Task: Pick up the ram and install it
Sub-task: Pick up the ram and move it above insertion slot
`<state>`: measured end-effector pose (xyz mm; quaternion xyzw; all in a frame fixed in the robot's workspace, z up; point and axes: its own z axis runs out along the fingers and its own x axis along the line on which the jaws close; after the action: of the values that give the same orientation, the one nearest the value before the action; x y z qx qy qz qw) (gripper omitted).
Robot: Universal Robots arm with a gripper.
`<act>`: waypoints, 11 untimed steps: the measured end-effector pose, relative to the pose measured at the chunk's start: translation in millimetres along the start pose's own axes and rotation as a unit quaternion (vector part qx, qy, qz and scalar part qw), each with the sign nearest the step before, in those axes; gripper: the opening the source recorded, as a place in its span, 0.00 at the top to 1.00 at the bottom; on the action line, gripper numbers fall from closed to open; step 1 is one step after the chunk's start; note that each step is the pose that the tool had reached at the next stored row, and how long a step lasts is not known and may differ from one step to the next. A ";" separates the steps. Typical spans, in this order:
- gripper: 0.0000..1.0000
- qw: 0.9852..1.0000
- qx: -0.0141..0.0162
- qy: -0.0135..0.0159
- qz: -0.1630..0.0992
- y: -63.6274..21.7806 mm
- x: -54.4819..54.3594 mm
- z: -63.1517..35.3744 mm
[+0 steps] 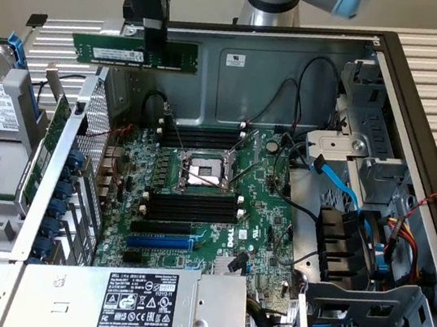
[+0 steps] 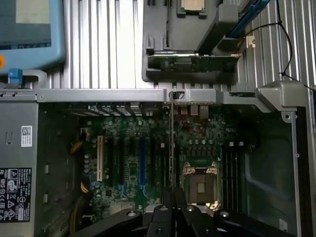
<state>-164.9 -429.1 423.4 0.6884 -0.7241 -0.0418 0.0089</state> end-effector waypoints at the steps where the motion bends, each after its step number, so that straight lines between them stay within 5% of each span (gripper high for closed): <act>1: 0.88 1.000 0.000 0.000 0.000 -4.4 -1.0 0.2; 11: 0.88 1.000 0.000 0.001 0.000 -49.3 -19.5 14.7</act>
<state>-115.7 -411.3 406.1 0.6883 -0.7242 -0.0413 0.0094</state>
